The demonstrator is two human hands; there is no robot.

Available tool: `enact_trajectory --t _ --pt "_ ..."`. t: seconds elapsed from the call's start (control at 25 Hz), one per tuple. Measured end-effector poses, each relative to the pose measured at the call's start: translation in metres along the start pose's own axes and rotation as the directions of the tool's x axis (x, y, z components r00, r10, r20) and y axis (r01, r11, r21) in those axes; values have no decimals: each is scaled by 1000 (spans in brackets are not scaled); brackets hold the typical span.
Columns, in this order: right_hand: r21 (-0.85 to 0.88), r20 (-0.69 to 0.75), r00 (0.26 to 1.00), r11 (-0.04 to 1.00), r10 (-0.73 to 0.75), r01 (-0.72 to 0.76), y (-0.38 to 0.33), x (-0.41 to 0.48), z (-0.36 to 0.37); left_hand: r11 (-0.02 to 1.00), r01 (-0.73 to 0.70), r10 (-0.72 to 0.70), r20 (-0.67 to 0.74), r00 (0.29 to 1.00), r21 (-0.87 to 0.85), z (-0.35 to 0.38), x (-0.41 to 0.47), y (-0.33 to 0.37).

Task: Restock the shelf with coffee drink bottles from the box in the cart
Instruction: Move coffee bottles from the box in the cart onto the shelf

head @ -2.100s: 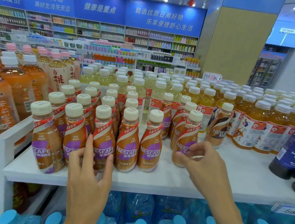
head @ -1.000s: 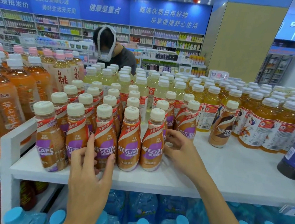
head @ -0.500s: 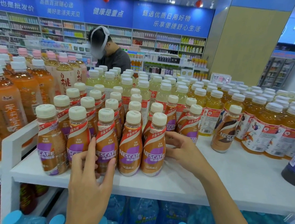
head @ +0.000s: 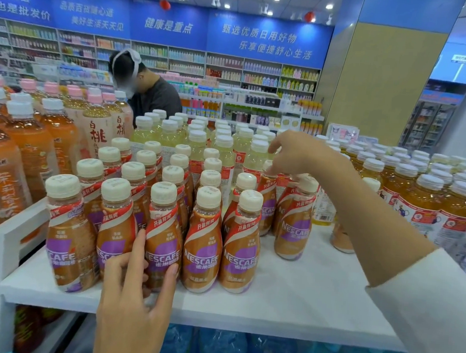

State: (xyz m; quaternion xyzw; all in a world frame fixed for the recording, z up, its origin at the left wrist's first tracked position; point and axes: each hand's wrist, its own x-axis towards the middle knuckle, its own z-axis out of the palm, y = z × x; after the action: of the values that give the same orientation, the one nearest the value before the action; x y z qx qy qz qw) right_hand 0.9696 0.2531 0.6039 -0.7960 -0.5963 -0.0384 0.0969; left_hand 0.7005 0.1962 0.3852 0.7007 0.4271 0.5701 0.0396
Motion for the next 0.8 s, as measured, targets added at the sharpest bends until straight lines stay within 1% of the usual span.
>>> enact_trajectory --t 0.04,0.12,0.28,0.4,0.56,0.8 --pt "-22 57 998 1000 1 0 -1 6 2 1000 -9 9 -1 1000 -7 0 0 0" --pt "4 100 995 1000 8 -9 -2 13 3 1000 -17 17 0 1000 -21 0 2 1" --pt "160 46 999 987 6 -13 -11 20 5 999 -23 24 29 999 -22 -1 3 -1" --pt "194 25 1000 981 -2 -3 -22 24 9 999 -39 40 25 999 -4 -1 5 -2" --pt "296 54 998 955 -44 27 -34 31 12 998 -64 64 -5 998 16 0 5 -2" --pt "337 39 997 940 -74 57 -40 35 16 995 -82 82 -12 997 53 2 3 -5"
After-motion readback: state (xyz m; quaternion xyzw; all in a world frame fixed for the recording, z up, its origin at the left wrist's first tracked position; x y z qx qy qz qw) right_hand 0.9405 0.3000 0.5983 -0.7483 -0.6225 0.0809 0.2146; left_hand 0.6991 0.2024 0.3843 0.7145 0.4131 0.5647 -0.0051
